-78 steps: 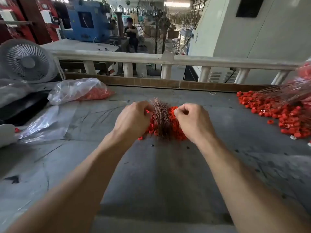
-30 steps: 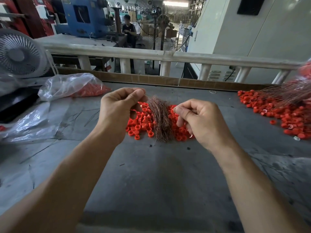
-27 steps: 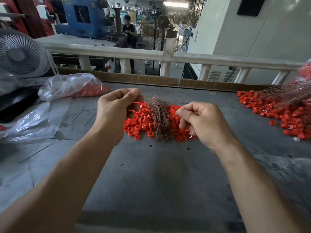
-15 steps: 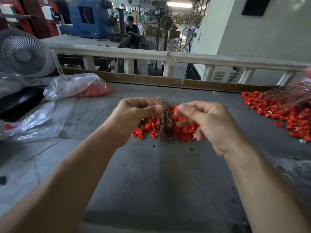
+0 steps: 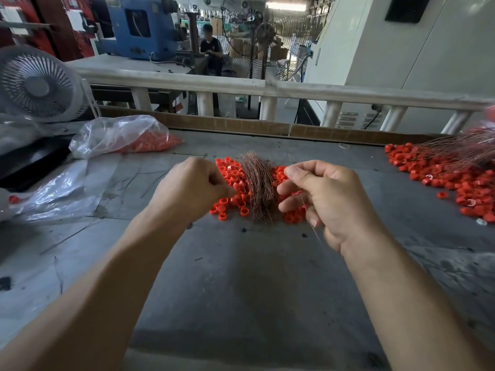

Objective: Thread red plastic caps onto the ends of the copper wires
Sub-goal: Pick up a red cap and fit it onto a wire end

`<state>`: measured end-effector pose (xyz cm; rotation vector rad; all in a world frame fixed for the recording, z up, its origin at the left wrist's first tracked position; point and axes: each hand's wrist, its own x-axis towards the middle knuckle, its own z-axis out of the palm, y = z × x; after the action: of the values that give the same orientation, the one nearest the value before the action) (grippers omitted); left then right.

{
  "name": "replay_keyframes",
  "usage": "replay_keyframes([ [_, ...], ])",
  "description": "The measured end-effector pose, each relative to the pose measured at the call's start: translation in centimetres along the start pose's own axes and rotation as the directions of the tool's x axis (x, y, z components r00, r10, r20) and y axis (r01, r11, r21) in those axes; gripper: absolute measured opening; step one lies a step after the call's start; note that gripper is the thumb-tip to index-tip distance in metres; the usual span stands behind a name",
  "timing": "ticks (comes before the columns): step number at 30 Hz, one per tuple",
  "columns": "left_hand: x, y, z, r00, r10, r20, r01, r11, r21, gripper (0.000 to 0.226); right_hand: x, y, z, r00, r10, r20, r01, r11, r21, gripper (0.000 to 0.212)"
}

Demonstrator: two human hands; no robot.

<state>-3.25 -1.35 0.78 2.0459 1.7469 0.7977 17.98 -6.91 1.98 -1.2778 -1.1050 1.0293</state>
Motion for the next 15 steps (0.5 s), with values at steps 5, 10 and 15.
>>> replay_keyframes([
  [5,-0.3,0.2,1.7,0.997,0.003,-0.076,0.018,0.962,0.274,0.03,0.1,0.2,-0.1,1.0,-0.006,-0.011,0.006,1.0,0.03,0.006],
  [10,-0.4,-0.1,2.1,0.994,0.029,-0.102,0.001,0.959,0.283,0.016,0.1,0.4,0.1,0.998,-0.012,-0.059,0.013,1.0,0.006,0.007],
  [15,-0.4,1.1,1.5,0.991,0.045,-0.127,-0.058,0.993,-0.106,0.011,0.2,0.7,0.5,1.0,-0.021,-0.01,0.021,1.0,-0.023,0.009],
])
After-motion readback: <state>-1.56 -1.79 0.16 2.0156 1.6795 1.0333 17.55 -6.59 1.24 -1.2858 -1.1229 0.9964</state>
